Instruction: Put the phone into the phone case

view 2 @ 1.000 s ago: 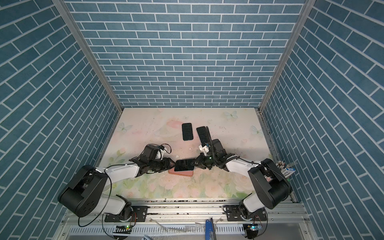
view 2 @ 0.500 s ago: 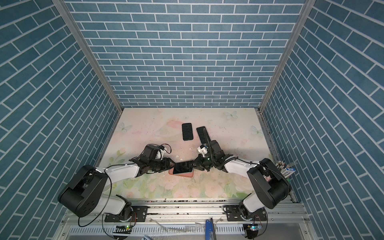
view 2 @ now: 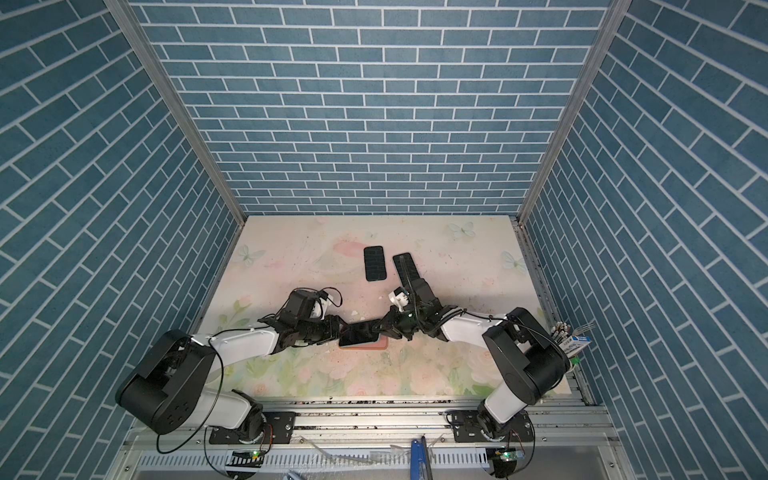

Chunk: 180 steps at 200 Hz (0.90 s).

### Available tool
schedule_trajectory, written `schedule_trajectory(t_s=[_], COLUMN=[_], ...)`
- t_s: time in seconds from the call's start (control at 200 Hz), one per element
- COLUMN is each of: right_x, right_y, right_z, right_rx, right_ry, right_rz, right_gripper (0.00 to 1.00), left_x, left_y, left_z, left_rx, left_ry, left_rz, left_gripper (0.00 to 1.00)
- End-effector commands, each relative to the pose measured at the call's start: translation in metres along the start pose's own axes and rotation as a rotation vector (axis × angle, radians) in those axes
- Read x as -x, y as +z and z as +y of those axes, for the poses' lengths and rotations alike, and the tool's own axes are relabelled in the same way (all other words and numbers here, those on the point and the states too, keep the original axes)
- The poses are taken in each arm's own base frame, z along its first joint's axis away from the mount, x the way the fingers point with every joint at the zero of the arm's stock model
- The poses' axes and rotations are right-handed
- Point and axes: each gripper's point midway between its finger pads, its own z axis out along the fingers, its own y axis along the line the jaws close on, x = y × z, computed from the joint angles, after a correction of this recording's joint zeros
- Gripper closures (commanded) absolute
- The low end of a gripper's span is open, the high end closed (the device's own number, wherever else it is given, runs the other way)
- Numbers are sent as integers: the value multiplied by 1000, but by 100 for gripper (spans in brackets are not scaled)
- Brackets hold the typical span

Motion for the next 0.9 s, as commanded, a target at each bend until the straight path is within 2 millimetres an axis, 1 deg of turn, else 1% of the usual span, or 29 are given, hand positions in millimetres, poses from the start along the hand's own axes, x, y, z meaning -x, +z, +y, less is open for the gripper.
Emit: schedule_trajectory(t_s=[0.0, 0.145, 0.425, 0.525, 0.635, 0.745, 0.82, 0.895], right_x=[3, 4, 2, 0, 0, 1, 4, 6], right_y=[12, 18, 18, 15, 5, -7, -16, -27], right_z=[-12, -11, -10, -12, -15, -11, -9, -9], right_rx=[-52, -46, -55, -84, -157, -209, -245, -295], right_ry=[35, 32, 23, 4, -28, -60, -81, -103], right_rz=[-15, -3, 13, 21, 25, 29, 25, 25], right_gripper=[100, 100, 100, 87, 76, 71, 66, 64], left_x=[0, 1, 0, 0, 1, 1, 0, 0], left_y=[0, 0, 0, 0, 0, 0, 0, 0], left_z=[-3, -4, -3, -3, -3, -3, -3, -4], left_rx=[-20, -22, -21, -21, -20, -19, -20, -21], left_ry=[12, 14, 14, 13, 13, 13, 13, 14], left_rz=[2, 1, 3, 3, 2, 0, 0, 2], left_gripper=[44, 44, 44, 44, 44, 44, 44, 44])
